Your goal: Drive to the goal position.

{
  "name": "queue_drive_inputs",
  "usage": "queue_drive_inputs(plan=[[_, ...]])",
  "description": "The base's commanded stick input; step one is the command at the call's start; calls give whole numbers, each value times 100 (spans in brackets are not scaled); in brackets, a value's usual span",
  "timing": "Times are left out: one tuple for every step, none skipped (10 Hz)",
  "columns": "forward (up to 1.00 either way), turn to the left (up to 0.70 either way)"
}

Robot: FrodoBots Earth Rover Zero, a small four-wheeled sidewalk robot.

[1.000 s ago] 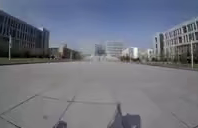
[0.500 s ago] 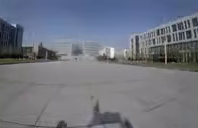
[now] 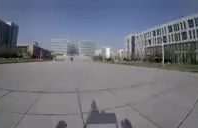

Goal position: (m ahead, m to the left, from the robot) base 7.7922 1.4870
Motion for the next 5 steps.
queue_drive_inputs(plan=[[100,1],[100,3],[100,0],[100,3],[100,0]])
